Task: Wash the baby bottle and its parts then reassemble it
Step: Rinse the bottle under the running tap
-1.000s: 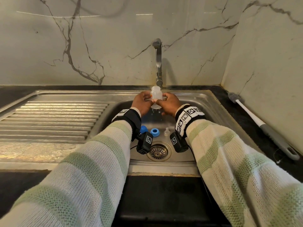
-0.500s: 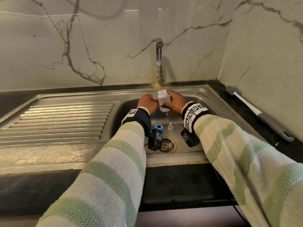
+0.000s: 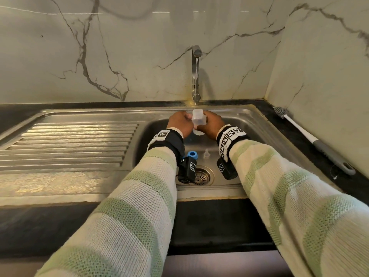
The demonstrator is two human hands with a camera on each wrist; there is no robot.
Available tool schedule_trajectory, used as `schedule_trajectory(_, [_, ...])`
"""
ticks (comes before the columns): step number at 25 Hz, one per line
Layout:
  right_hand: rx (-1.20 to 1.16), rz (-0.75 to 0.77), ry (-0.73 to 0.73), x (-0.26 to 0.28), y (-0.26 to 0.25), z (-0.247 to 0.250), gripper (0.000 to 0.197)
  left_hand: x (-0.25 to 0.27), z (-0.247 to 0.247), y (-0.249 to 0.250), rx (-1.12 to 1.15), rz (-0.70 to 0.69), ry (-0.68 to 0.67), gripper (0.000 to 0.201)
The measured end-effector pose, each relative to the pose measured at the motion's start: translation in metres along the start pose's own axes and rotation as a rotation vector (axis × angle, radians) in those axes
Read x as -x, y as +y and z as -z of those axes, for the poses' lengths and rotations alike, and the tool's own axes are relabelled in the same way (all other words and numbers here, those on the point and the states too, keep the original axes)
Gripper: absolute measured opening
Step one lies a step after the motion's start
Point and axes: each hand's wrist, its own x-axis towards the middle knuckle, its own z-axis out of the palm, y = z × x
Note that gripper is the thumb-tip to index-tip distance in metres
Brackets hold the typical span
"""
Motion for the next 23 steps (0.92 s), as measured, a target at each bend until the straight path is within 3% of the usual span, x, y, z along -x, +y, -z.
schedule_trajectory(2, [0.007,-0.011,-0.043,0.0,0.0,0.0,0.027,0.002,0.003,0.001,-0.02,-0.009,0.008,0.027])
schedule_trajectory(5, [-0.008,-0.008,0.065,-0.006,0.003,0.0,0.039,0.005,0.008,0.001,-0.107,-0.022,0.014,0.026])
schedule_trajectory(12, [0.031,0.004,0.015,-0.023,0.017,-0.001,0.054,0.004,0.004,-0.003,-0.169,0.02,0.005,0.024])
schedule_trajectory(19, [-0.048,0.026,0.01,-0.028,0.02,-0.006,0.047,0.002,-0.003,-0.009,-0.236,0.029,-0.029,0.02])
schedule_trajectory(21, [-0.054,-0.005,0.069,-0.026,0.023,-0.001,0.05,0.0,-0.002,-0.009,-0.197,0.042,-0.028,0.02])
schedule_trajectory(23, [-0.041,0.013,-0.035,-0.023,0.022,0.003,0.052,0.001,0.0,-0.01,-0.19,0.055,-0.025,0.021])
